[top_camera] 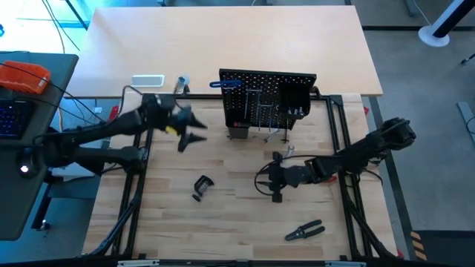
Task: Hang tools onto peg board
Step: Hang the c-clamp on the pegboard
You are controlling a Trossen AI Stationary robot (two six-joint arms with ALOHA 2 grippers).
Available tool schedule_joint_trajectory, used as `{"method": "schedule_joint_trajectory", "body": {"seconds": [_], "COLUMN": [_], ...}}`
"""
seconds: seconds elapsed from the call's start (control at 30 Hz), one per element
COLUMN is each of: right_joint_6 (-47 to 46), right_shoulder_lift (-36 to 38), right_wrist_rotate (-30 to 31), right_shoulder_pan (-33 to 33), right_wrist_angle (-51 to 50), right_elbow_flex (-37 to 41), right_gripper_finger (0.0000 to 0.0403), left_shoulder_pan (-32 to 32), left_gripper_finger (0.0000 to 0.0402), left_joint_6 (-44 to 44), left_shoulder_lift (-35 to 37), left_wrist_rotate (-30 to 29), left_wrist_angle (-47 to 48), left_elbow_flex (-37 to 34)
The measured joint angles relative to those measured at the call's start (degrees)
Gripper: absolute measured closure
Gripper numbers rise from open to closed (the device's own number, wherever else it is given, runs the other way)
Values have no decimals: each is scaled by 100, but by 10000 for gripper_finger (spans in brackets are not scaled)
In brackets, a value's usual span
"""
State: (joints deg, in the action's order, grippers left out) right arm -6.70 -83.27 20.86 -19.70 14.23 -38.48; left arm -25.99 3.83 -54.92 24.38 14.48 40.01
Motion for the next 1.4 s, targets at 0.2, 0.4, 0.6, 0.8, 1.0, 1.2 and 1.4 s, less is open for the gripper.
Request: {"method": "schedule_joint_trajectory", "body": {"seconds": [0.2,0.4,0.6,0.8,1.0,1.2,1.4], "right_joint_6": [65,70,88,123,118,30,17], "right_shoulder_lift": [-141,-301,-447,-459,-460,-460,-460], "right_wrist_rotate": [-95,-159,-181,-181,-181,-181,-181], "right_shoulder_pan": [30,26,31,49,50,48,48], "right_wrist_angle": [71,152,371,428,515,531,545], "right_elbow_flex": [0,0,0,0,0,0,0], "right_gripper_finger": [256,256,256,256,256,256,256], "left_shoulder_pan": [1256,2588,3758,4367,4487,4482,4480], "left_gripper_finger": [165,165,165,165,165,165,178], "left_joint_6": [-998,-2137,-2968,-3447,-3678,-3789,-3990], "left_shoulder_lift": [164,154,-30,-605,-1391,-2104,-2597], "left_wrist_rotate": [-1083,-2316,-3298,-4060,-4089,-3928,-3897], "left_wrist_angle": [112,-266,-533,-637,-1157,-1783,-2030], "left_elbow_flex": [-1027,-1674,-1850,-1845,-1845,-1842,-1810]}}
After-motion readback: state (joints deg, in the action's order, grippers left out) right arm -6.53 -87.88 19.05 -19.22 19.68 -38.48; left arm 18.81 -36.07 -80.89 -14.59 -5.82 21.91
